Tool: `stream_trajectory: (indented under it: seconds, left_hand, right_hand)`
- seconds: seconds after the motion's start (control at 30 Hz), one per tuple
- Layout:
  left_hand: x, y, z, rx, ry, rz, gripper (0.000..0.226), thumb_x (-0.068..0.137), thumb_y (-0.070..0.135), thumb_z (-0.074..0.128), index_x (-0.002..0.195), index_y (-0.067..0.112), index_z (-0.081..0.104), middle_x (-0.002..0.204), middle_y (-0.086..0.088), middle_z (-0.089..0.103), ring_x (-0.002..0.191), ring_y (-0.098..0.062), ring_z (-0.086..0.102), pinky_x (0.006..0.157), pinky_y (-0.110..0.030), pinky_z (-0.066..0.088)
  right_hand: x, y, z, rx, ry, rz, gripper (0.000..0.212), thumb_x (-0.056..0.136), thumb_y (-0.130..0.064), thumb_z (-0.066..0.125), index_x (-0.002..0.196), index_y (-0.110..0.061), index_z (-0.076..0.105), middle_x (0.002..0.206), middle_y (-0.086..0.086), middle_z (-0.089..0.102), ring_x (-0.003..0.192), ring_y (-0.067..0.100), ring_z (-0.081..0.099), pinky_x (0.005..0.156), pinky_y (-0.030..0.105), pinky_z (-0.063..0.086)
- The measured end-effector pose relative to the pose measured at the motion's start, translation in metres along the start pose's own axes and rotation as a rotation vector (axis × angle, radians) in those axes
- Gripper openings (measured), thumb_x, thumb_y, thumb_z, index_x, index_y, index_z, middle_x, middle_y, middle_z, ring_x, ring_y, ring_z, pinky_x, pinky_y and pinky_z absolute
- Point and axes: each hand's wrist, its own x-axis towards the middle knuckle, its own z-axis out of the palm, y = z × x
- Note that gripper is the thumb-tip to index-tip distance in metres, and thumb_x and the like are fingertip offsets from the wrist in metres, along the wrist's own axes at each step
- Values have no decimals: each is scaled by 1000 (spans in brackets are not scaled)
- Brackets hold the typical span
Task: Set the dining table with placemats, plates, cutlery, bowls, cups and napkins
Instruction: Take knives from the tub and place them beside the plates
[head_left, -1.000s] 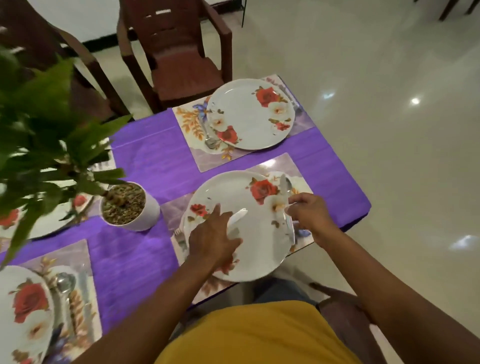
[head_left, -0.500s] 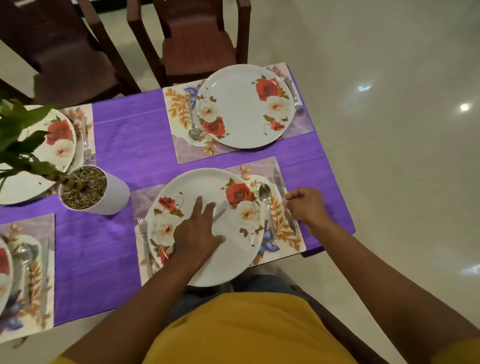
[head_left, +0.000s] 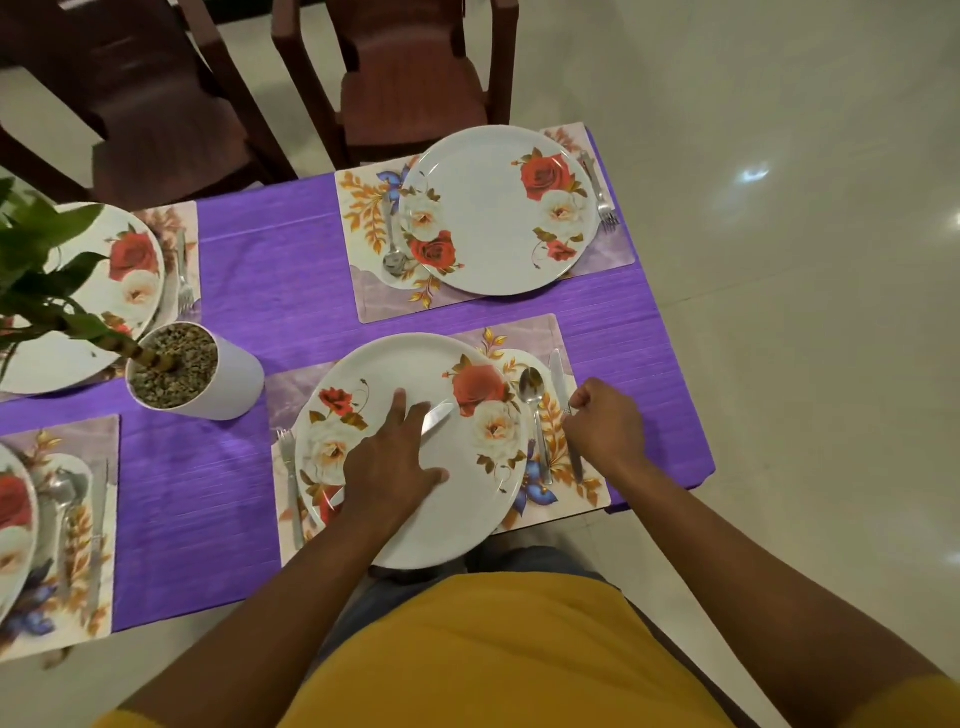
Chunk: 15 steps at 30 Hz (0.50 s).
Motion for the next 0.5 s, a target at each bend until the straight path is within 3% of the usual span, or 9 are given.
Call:
stream_trajectory:
  seconds: [0.07, 0.23, 0.5]
  left_hand:
    - [0, 0, -1, -4, -1, -1, 97, 83, 62, 77, 160, 35, 25, 175, 1, 12, 132, -26, 60, 94, -41, 58]
    - [-1, 0, -1, -11, -5, -3, 97, 83, 61, 78, 160, 36, 25, 174, 2, 13, 132, -26, 60, 94, -42, 58]
    - [-1, -1, -1, -30, -5, 5, 97, 83, 62, 77, 160, 36, 25, 174, 2, 12, 134, -26, 59, 98, -42, 57]
  right_hand:
    - [-2, 0, 2, -61, 13, -40, 17, 90, -20, 73, 103, -21, 62, 91, -3, 67, 78, 15, 64, 64, 32, 57]
    - [-10, -1, 5, -176, 37, -124, 22, 96, -28, 69, 115, -18, 61, 101, 0, 68, 84, 17, 67, 68, 29, 57]
    - [-17, 1, 7, -194, 50, -165, 24, 98, -28, 67, 119, -16, 61, 104, 3, 69, 84, 18, 68, 70, 30, 58]
